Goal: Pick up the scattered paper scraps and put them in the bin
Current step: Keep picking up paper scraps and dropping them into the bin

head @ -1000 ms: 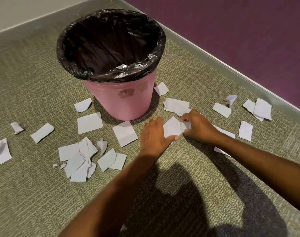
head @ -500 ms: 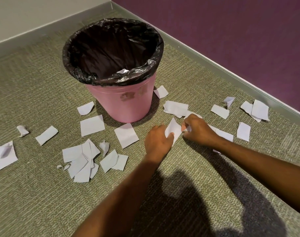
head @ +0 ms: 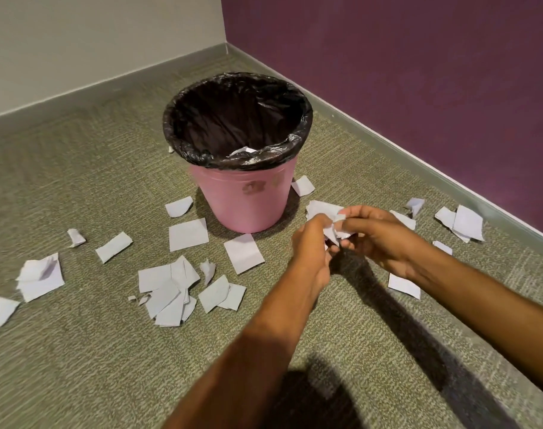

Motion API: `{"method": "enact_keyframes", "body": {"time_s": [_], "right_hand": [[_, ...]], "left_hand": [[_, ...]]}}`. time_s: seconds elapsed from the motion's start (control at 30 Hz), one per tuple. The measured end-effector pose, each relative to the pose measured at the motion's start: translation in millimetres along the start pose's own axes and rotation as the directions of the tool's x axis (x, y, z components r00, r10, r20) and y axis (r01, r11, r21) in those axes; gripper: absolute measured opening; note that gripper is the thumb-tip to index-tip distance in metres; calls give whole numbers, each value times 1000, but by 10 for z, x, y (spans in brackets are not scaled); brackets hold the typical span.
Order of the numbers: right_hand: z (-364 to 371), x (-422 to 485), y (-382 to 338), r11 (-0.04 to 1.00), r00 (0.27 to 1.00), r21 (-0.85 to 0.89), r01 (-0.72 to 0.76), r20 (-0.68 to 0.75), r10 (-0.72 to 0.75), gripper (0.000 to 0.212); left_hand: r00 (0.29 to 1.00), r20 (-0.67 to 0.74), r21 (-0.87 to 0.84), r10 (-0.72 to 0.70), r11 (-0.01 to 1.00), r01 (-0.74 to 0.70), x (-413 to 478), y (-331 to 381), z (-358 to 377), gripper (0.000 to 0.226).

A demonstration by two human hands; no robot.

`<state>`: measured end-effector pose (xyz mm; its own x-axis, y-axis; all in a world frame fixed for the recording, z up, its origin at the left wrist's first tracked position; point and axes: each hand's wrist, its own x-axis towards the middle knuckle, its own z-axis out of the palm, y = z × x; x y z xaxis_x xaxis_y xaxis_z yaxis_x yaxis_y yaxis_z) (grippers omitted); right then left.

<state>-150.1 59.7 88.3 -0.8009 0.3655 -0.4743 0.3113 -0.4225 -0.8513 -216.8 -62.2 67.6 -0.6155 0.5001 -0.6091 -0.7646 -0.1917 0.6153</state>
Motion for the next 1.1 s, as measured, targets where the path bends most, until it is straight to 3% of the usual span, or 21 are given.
{"method": "enact_keyframes", "body": {"time_s": [0.2,0.4,0.53,0.6,0.7,0.8,0.97,1.1], "right_hand": [[249,-262,-488,958,960,-130,255,-87,-267,25],[619,-492,-802,828,847,-251,501,-55,-529,24],[896,-453,-997,752,774,-274,599,-40,-632,20],[1040,-394,-1085,730,754,-272,627,-25,-656,19],[1250,-298,-1167,720,746,-270,640,-5,-666,17],[1443,-252,-1224,771,795,-232,593,20,-606,24],[1629,-164,-1348,889,895,-105,446,56,-443,55],[1637,-73,-1404,935,931,-14,354,98,-351,79]], "left_hand": [[996,-25,-194,84,977,-87,-325,302,367,18],[969,-60,-327,241,912,-247,-608,639,648,15],[944,-93,-376,317,867,-328,-727,980,728,4],[925,-102,-351,365,857,-377,-748,1155,731,11],[914,-161,-308,373,861,-405,-760,1399,715,29],[911,-139,-334,387,848,-411,-782,1621,671,14],[939,13,-461,345,835,-300,-692,1913,461,46],[930,20,-378,368,864,-334,-527,1983,213,72]]}}
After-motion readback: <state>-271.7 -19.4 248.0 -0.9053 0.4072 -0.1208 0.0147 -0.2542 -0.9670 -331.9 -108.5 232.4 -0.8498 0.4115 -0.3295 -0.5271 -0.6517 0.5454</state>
